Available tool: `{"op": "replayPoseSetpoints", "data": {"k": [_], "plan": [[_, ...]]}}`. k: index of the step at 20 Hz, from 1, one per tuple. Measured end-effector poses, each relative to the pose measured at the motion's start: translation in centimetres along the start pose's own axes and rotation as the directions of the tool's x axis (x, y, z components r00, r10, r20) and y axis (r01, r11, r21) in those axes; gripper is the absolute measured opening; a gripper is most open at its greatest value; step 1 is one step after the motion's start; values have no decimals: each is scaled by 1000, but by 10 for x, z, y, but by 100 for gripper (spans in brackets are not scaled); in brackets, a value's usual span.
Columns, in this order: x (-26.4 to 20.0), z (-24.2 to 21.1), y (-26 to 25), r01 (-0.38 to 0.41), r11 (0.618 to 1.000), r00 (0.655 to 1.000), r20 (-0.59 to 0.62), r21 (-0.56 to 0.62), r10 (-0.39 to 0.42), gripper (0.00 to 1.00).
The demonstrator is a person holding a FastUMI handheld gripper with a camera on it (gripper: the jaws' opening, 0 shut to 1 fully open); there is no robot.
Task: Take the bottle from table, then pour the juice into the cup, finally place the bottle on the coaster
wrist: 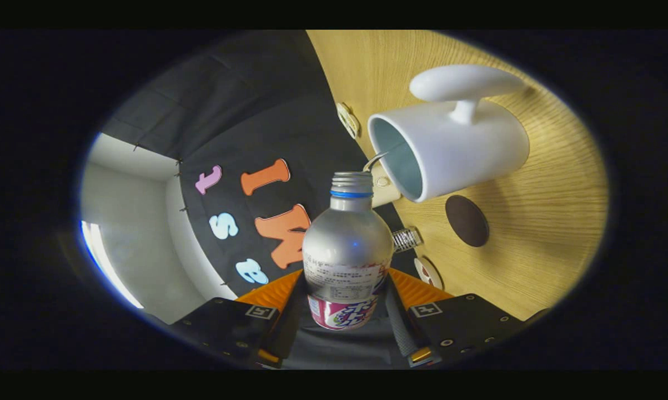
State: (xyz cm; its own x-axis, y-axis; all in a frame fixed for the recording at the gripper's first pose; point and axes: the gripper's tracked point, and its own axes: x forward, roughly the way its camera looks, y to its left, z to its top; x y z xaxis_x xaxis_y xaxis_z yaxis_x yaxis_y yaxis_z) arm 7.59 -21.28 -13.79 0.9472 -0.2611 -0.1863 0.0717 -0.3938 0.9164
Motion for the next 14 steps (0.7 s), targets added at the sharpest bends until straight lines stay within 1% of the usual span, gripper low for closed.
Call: {"op": "replayPoseSetpoints", "data": {"k": [14], "plan": [[4,-5,0,-1,1000,1000,-8,29,1,72]]}}
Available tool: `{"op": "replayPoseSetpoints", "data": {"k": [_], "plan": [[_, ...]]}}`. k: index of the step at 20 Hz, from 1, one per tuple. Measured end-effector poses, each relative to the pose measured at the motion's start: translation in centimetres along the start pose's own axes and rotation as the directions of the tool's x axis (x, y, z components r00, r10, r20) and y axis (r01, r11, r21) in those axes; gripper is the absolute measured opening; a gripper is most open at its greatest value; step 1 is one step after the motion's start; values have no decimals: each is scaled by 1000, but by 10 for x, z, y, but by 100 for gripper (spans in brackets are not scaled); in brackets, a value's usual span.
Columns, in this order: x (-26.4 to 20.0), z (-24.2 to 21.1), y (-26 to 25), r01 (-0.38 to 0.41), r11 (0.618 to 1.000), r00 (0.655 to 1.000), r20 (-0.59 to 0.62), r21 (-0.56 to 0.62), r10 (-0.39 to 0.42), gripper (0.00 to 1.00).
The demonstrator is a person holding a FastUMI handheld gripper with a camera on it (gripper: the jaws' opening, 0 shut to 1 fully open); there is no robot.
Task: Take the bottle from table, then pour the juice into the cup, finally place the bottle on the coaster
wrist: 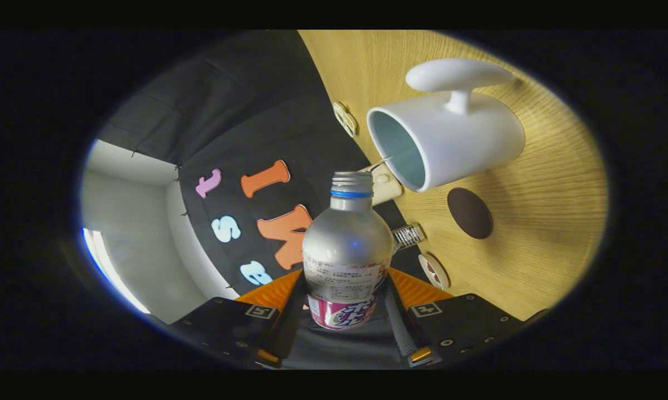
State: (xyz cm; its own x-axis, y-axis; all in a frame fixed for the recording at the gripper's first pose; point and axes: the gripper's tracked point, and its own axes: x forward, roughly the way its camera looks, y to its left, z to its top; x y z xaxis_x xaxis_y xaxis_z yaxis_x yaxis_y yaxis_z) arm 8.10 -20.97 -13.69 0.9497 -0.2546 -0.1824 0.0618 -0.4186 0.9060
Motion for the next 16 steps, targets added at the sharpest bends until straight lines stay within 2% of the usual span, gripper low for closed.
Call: {"op": "replayPoseSetpoints", "data": {"k": [16], "plan": [[0,12,6,-1,998,1000,25,57,0,72]]}}
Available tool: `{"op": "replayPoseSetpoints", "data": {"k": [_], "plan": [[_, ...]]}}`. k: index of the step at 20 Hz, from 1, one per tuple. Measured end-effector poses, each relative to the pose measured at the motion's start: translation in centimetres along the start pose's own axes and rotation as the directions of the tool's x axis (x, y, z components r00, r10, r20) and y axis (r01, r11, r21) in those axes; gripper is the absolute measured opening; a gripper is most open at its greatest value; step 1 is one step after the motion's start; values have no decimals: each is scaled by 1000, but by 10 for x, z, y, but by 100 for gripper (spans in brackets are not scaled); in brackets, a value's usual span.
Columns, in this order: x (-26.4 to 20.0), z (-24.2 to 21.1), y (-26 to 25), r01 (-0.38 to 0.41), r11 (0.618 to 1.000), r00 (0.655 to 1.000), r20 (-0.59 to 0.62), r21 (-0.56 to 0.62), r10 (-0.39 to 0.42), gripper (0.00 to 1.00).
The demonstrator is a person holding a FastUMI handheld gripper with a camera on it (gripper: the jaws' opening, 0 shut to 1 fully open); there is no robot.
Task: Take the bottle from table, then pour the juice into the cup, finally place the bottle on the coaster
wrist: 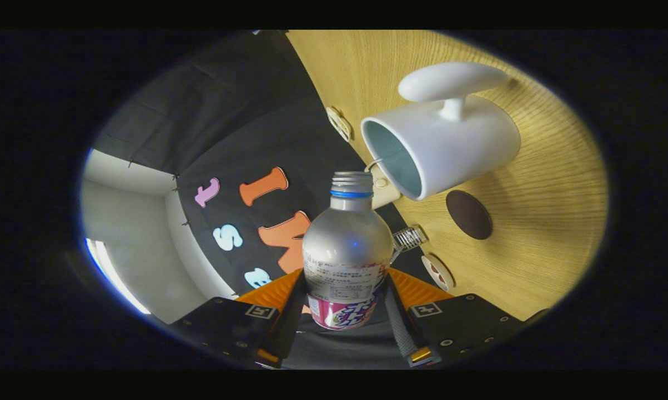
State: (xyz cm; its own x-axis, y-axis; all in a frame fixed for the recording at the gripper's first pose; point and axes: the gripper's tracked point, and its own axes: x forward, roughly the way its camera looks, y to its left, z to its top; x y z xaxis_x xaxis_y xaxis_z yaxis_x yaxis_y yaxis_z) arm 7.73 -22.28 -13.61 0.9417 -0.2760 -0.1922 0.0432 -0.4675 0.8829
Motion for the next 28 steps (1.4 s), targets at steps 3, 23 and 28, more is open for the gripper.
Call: {"op": "replayPoseSetpoints", "data": {"k": [3,23,28], "plan": [[2,-4,4,-3,1000,1000,-8,5,3,72],[-2,-4,22,-24,991,1000,5,131,23,72],[-3,-1,29,-32,986,999,23,161,28,72]]}}
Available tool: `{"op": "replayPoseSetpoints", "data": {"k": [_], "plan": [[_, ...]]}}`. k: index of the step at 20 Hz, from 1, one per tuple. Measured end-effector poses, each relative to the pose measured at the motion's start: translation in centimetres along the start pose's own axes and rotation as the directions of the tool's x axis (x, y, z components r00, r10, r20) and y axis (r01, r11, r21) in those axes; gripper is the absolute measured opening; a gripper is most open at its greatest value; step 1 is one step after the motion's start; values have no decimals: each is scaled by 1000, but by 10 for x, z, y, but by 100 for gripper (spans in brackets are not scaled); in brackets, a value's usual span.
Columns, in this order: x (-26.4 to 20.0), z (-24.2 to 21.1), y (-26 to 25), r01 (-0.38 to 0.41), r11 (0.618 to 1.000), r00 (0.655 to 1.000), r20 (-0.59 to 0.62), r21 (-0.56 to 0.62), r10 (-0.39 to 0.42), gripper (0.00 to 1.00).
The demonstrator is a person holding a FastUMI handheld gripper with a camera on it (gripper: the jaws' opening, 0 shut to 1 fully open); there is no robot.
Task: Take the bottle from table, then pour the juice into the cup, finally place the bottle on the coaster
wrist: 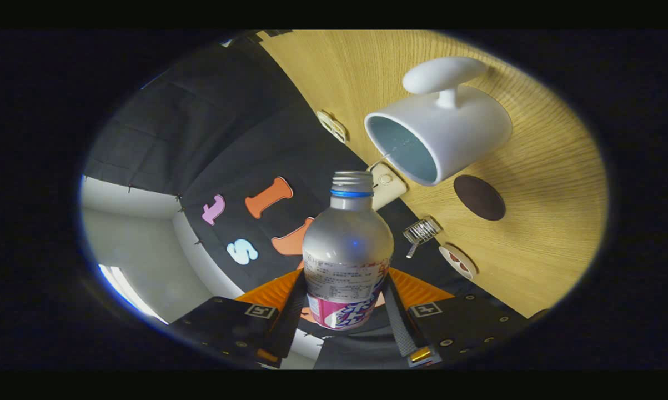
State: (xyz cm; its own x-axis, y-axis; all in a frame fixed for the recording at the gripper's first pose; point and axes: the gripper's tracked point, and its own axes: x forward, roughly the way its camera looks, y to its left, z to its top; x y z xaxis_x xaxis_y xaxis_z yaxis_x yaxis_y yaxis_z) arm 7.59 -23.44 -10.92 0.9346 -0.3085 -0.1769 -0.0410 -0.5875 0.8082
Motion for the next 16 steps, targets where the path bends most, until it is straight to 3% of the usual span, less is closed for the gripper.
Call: {"op": "replayPoseSetpoints", "data": {"k": [12,16], "plan": [[4,4,8,13,992,999,38,124,-18,73],[5,-2,6,22,993,999,28,112,-26,72]]}}
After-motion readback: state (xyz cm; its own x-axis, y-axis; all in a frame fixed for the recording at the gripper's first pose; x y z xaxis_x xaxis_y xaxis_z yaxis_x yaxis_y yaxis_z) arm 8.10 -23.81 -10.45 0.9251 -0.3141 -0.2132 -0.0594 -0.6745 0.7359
